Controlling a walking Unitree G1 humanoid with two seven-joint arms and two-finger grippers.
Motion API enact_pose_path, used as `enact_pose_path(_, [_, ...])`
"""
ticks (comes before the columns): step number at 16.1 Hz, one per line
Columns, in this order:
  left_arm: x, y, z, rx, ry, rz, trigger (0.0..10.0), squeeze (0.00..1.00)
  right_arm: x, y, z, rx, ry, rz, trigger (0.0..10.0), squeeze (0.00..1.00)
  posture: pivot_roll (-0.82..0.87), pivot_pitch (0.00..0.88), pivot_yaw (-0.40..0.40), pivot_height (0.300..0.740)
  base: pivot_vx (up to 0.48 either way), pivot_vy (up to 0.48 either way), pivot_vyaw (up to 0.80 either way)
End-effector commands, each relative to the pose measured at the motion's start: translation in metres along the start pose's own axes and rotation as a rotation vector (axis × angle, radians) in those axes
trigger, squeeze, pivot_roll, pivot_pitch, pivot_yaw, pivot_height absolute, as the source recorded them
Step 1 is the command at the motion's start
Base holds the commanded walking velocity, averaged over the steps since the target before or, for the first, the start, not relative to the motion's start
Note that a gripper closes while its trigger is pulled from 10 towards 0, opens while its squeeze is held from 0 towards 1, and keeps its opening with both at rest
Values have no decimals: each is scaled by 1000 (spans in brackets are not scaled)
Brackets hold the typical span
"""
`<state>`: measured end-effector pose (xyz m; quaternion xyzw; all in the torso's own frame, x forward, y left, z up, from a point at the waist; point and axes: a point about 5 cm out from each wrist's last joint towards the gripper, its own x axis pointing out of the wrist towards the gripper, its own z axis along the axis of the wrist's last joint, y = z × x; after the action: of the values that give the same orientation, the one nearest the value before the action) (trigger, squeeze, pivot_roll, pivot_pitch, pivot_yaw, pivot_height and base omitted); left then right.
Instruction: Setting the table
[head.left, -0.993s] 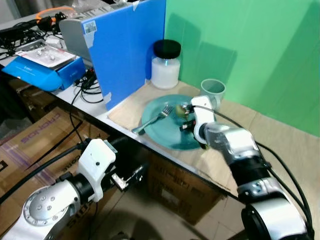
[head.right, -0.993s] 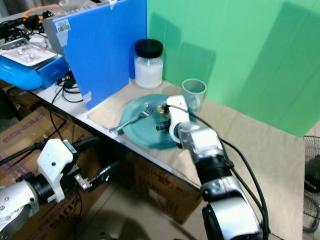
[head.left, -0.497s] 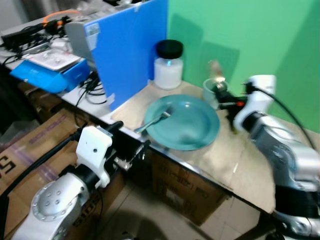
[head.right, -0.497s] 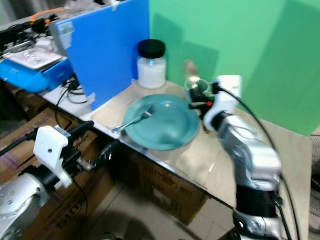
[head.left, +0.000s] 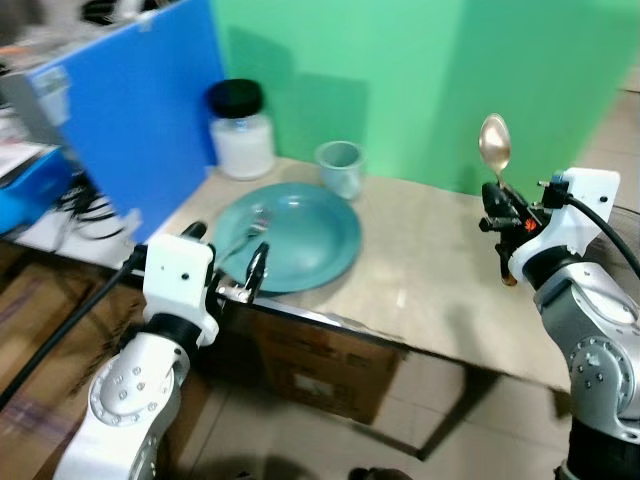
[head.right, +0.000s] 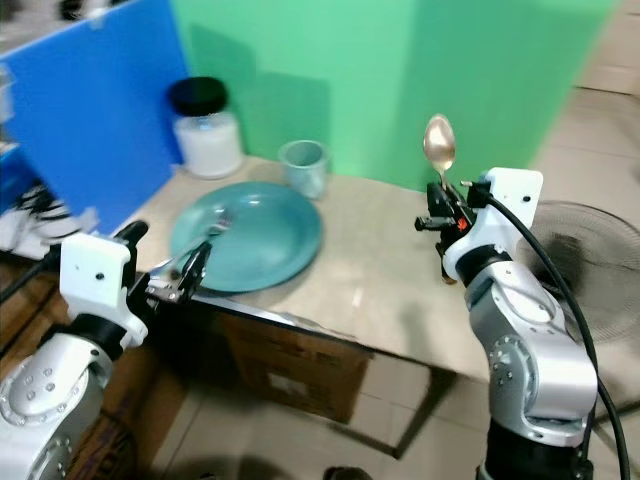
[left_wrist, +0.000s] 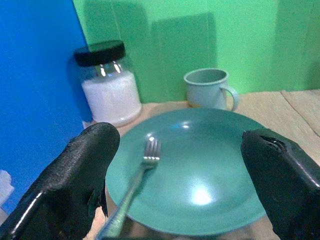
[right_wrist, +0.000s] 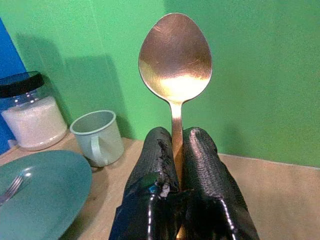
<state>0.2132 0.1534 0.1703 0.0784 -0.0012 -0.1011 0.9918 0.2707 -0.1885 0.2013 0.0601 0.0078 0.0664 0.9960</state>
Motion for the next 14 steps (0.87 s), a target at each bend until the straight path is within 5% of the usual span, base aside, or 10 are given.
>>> enact_pose_path(1, [0,-1,-2,8,8,11,10000,0,-2,6,-3,-3,6,14,10000,0,-87,0,25,740,0,0,-800])
enact_pose_path(4, [-5,1,-6,25,29,52,10000,0,2,12,-20,0,28,-76,10000,0,-71,0,21,740,0,0,-800])
enact_pose_path(9, [-5,-1,-4,38,26,46,10000,0,3,13,-24,17,63,-28,10000,0,-37,0,2,740,0,0,-800])
enact_pose_path(14, [-6,-2,-5,52,28,44,10000,0,-1,10,-29,-19,74,-68,10000,0,-41,1,6,740,0,0,-160])
